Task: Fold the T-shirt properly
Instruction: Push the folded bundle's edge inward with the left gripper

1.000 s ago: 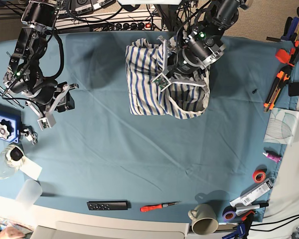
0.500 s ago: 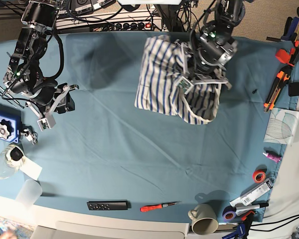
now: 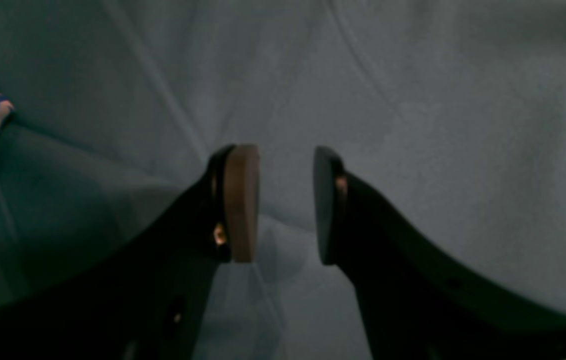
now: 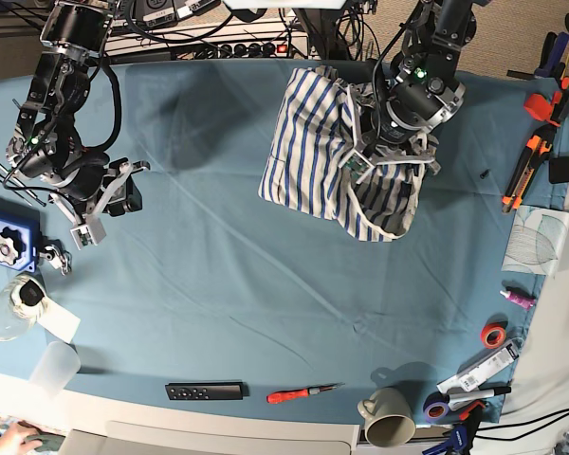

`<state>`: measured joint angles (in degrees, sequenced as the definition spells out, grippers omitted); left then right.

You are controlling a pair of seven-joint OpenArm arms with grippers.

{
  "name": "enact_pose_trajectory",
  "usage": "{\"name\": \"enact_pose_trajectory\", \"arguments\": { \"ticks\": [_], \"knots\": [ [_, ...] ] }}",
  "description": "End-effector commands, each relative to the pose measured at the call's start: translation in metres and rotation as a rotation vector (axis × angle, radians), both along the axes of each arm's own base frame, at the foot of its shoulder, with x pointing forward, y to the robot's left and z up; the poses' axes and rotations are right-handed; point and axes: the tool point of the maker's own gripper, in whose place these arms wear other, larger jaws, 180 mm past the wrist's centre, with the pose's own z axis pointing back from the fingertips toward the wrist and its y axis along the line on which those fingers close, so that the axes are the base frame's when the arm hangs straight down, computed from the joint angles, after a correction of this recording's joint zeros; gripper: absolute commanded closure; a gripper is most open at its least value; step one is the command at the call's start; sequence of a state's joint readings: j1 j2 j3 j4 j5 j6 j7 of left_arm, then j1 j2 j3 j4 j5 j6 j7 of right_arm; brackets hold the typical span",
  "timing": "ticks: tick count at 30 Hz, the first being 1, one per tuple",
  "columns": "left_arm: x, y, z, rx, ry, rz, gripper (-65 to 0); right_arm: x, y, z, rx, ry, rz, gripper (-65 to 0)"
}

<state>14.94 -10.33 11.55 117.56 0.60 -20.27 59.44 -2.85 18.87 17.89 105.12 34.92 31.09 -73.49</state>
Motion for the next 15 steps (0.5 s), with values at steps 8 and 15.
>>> {"name": "enact_pose_trajectory", "arguments": {
  "ticks": [8,15],
  "knots": [
    [0.013,0.007,-0.034,0.053,0.069,-0.022,0.0,0.007,-0.004,0.013,-0.011,-0.040,0.003,-19.1],
    [0.055,0.025,-0.031,0.124,0.017,0.047,0.0,0.006,-0.004,0.012,-0.013,-0.033,0.003,-19.1]
  ]
}}
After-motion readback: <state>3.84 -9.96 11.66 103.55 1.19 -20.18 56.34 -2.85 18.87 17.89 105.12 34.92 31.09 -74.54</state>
